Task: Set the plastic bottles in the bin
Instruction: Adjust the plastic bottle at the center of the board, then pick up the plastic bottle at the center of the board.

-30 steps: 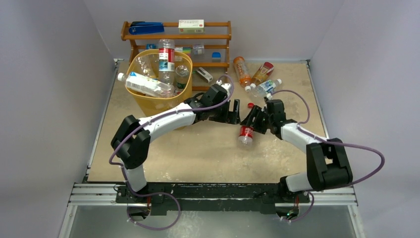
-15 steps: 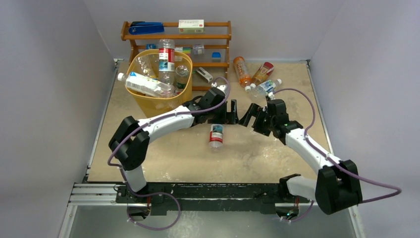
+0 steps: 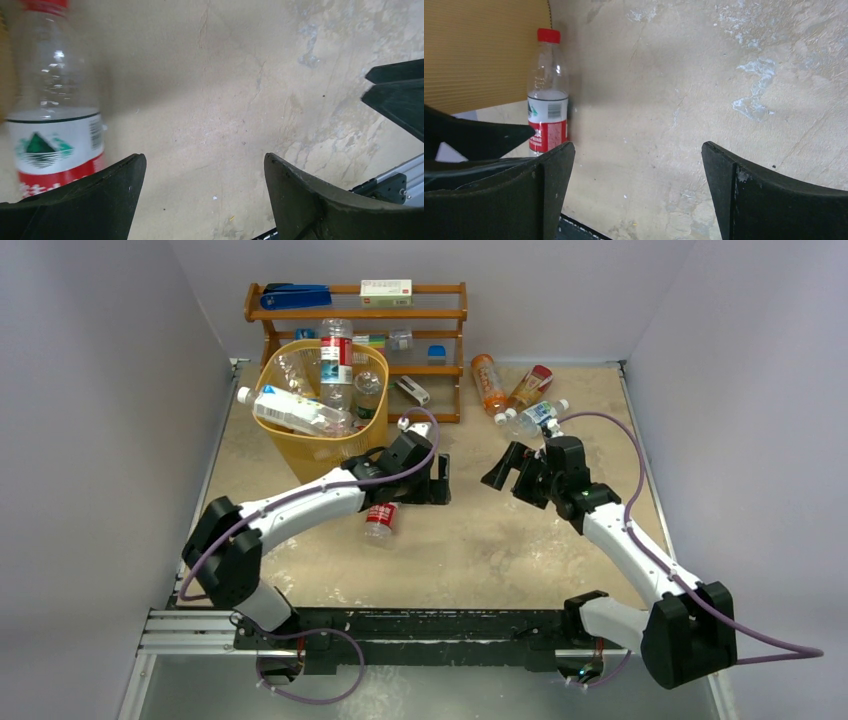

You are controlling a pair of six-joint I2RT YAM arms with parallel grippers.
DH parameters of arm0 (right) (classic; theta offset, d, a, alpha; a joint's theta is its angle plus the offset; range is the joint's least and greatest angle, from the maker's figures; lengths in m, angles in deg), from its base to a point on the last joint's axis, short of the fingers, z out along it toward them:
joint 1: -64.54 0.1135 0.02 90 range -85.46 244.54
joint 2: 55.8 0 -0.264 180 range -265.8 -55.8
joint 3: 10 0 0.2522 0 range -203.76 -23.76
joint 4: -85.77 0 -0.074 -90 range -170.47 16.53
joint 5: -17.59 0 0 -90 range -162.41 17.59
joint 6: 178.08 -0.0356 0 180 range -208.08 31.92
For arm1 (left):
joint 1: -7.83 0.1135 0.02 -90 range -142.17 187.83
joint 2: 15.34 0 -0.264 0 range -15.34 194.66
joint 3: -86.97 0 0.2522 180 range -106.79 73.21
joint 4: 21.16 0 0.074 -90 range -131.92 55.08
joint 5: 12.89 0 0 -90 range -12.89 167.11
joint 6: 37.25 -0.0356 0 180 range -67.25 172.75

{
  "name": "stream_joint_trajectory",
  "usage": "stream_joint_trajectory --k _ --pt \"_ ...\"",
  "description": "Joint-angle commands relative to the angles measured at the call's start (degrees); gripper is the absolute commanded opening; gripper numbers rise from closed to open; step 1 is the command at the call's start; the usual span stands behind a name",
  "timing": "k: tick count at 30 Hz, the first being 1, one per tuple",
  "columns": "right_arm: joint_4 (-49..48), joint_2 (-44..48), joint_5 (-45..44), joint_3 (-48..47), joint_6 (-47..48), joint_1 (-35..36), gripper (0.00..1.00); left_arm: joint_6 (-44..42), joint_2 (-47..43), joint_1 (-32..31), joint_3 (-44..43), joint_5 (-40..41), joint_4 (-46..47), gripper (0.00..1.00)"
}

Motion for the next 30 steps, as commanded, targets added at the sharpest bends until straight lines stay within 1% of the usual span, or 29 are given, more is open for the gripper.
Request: stream_joint_trajectory --k 1,4,8,11,14,25,27,30 --pt "-2.6 0.8 0.2 0.5 0.6 0.0 1.0 -1.6 -6.2 -0.5 -1.7 4.3 -2.8 0.88" --pt "-3.5 0.8 1.3 1.0 0.4 0.0 1.0 -3.6 -6.9 -0.5 -2.6 6.1 -7.0 0.88" --pt "-3.9 1.7 2.6 1.3 0.4 0.0 0.99 -5.8 -8.4 -0.5 -1.5 10.6 -12.4 0.88" --pt "-4.4 2.1 3.6 1.6 0.6 0.0 0.99 -6.8 -9.7 -0.4 0.0 13.0 -13.9 0.89" --pt "-5.2 2.2 4.7 1.9 0.4 0.0 0.99 -7.6 -9.9 -0.5 1.2 14.5 -13.2 0.9" --pt "-4.7 2.7 5.1 2.4 0.9 0.0 0.99 -10.0 -2.6 -1.8 4.7 6.0 -6.7 0.91" --pt "-5.2 2.8 5.8 3.0 0.9 0.0 0.99 -9.7 -1.9 -3.0 5.5 4.6 -4.9 0.91" --pt "-6.1 2.9 6.2 3.9 0.4 0.0 0.99 -8.9 0.0 -6.1 6.0 4.6 -3.6 0.91"
